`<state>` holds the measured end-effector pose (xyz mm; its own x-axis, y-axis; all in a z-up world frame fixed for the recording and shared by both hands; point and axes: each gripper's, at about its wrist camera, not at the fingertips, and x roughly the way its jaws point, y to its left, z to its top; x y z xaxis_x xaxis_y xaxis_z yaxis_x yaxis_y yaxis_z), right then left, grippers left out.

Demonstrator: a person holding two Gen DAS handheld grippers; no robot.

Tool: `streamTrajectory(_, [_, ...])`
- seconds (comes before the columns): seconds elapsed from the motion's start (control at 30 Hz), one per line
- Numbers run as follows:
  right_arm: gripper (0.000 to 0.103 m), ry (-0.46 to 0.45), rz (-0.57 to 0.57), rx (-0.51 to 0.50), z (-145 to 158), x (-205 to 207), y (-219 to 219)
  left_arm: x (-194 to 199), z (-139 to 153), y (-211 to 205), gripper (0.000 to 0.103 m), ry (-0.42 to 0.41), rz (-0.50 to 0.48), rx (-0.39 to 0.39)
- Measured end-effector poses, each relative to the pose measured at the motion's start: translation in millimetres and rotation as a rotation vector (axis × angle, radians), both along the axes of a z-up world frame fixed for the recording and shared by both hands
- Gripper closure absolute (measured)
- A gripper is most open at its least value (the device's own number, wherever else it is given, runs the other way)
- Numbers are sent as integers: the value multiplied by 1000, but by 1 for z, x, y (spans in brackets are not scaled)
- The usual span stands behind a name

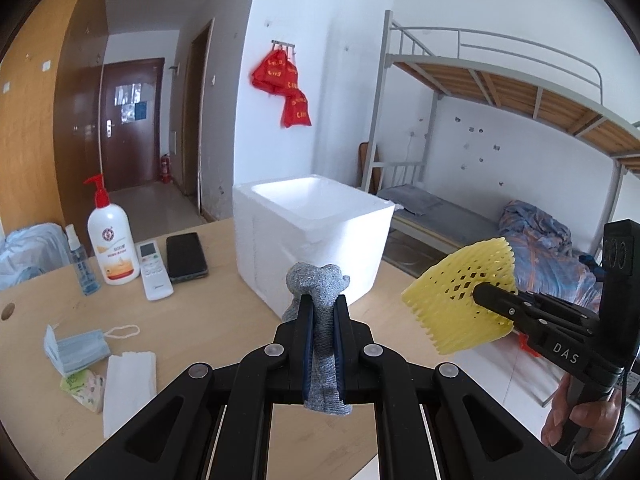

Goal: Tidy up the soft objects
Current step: 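Lift the grey sock and yellow foam net and carry them toward the white foam box, then lower the sock and foam net into the white foam box and open both tools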

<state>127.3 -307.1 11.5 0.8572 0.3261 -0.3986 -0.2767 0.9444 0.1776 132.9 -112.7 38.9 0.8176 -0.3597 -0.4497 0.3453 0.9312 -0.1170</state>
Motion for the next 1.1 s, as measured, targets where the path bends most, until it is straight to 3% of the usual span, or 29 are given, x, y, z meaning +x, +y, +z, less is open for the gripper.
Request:
streamTrajectory(0.5, [85, -62, 2, -7, 27, 6, -1, 9, 40, -8, 94, -81, -9, -12])
streamTrajectory(1.1, [85, -113, 12, -48, 64, 67, 5, 82, 76, -11, 94, -94, -1, -42])
